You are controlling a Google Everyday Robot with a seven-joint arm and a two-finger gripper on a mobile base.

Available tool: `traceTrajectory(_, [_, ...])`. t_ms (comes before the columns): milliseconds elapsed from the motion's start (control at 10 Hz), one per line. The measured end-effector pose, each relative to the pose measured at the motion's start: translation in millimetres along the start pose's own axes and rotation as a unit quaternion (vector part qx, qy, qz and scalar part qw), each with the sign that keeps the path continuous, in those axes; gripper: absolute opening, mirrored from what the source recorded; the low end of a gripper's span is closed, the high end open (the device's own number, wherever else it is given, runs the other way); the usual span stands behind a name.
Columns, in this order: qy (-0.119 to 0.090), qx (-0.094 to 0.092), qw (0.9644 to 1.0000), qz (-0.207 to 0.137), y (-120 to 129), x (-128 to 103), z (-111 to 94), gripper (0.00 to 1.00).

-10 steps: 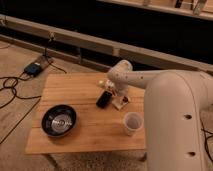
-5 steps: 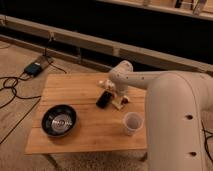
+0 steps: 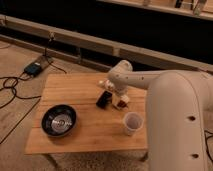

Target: Place the pepper on the white sponge

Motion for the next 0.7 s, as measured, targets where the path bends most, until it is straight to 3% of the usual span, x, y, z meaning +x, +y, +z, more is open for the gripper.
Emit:
traceTrajectory(300, [-0.033, 0.010, 0.9993, -0.015, 9, -25, -17, 0.80])
traceTrajectory(700, [-0.038, 0.011, 0.9991, -0.018, 11, -31, -19, 0.80])
